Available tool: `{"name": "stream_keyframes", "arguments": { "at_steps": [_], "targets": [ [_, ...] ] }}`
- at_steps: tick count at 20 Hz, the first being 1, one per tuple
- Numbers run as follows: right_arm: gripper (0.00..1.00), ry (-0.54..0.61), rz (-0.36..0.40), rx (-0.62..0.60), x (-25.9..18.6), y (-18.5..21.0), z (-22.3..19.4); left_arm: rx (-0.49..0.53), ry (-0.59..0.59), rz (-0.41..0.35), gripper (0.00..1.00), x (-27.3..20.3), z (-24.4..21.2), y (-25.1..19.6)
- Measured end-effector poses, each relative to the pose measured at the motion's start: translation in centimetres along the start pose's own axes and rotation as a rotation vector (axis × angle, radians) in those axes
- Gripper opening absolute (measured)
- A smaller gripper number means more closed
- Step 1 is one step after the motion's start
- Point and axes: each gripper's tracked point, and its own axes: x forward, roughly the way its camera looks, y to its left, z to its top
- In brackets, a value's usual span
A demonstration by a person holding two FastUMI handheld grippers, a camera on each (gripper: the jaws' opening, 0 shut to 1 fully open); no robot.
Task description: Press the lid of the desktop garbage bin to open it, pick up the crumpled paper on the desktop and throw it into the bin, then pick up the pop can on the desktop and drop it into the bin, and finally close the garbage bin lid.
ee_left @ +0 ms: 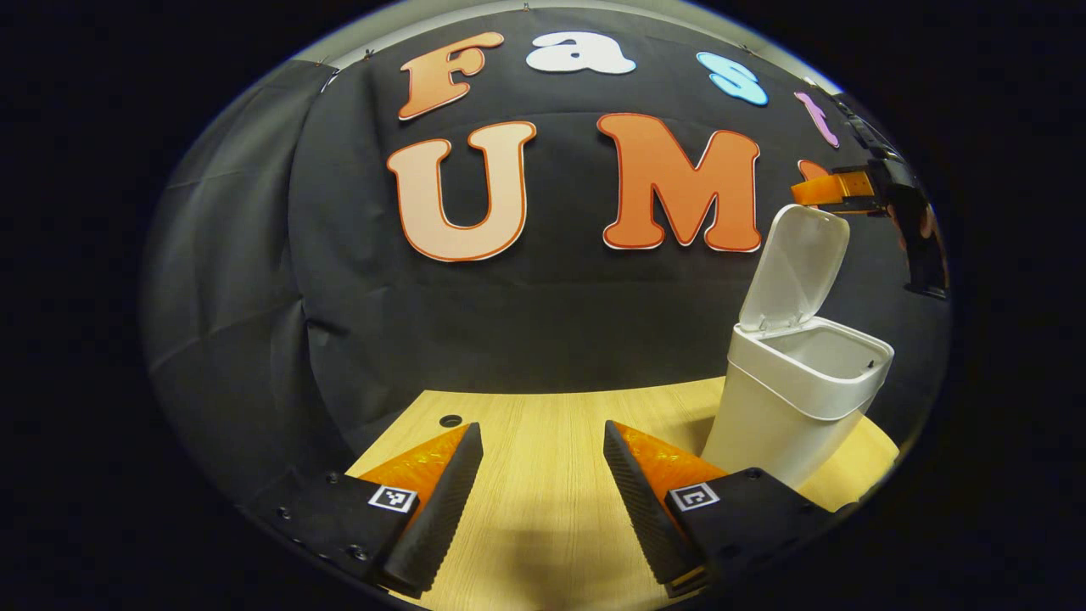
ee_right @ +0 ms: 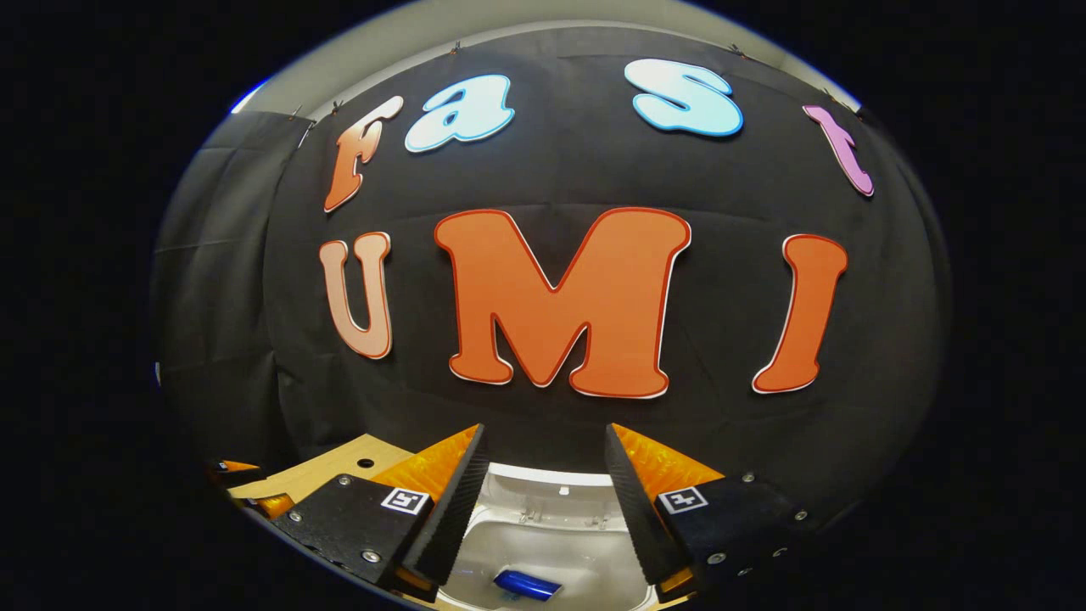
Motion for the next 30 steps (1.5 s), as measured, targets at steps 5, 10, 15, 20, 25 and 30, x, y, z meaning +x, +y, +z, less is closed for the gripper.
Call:
{"name": "stream_keyframes", "arguments": {
  "at_steps": [5,10,15,20,25,30],
  "targets": [
    [0.83,0.113,-0.02,-0.071,-2.0,-0.1,-4.1,0.006,-0.013,-0.026,0.92,-0.2,0.5,-1.6],
    [0.83,0.196,-0.017,-0.056,-3.8,0.4,-7.9,0.0,-0.009,-0.036,0.92,-0.5,0.3,-2.2],
    [0.83,0.28,-0.022,-0.06,-5.6,0.5,-11.6,-0.009,-0.004,-0.028,0.92,-0.7,0.1,-2.2],
    [0.83,0.333,-0.021,-0.053,-6.9,0.8,-13.8,-0.001,0.0,-0.029,0.92,-0.9,-0.1,-2.5],
    [0.82,0.371,-0.02,-0.014,-7.3,1.1,-15.3,0.02,-0.011,-0.036,0.92,-1.2,0.1,-2.9],
    [0.79,0.398,-0.016,0.01,-7.7,1.6,-16.2,0.027,-0.013,-0.02,0.92,-1.5,0.2,-2.3]
  ]
}}
